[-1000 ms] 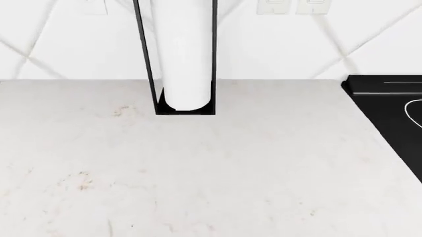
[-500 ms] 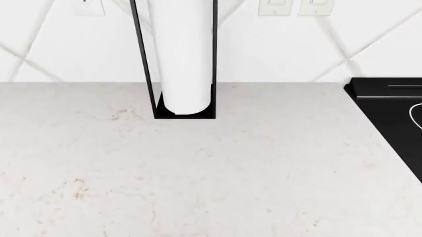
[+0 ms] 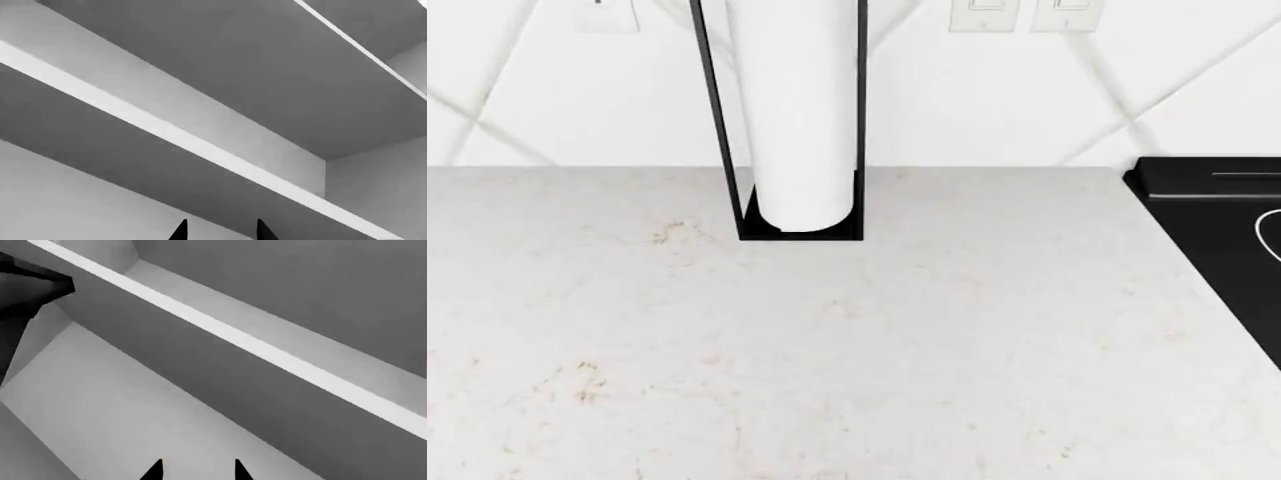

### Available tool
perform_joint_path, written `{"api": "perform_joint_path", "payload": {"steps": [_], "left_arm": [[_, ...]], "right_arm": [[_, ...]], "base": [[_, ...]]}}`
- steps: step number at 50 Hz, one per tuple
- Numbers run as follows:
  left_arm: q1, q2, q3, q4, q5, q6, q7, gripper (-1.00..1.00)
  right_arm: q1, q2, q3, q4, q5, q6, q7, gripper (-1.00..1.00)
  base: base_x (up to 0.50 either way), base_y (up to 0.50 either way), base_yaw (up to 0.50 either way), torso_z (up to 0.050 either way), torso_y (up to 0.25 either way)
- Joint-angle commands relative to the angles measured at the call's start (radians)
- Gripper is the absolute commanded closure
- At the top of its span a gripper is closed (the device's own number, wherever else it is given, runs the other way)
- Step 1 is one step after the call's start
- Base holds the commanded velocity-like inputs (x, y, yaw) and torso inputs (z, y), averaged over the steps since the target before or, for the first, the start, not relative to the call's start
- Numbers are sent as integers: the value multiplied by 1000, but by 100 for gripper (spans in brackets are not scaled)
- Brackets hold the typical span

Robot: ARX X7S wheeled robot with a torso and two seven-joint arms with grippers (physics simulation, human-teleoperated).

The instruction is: Pick and place the shaker into the drawer. Then close the cabinet.

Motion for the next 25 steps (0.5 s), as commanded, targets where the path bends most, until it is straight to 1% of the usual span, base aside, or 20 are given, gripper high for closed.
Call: {"api": "perform_joint_path", "payload": {"steps": [1, 3, 25], "left_arm": [[-1, -25, -134, 166, -57, -31, -43, 100], [-1, -24, -133, 169, -59, -35, -41, 100], [-1, 11, -134, 155, -23, -86, -8, 100]], "right_arm": [[2, -8, -41, -74, 37, -64, -6, 100], [2, -8, -49, -65, 37, -71, -6, 100], [2, -8, -10, -37, -2, -62, 7, 100]], "base": [[0, 0, 0, 0, 0], [-123, 0, 0, 0, 0], [-500, -1, 0, 0, 0]]}}
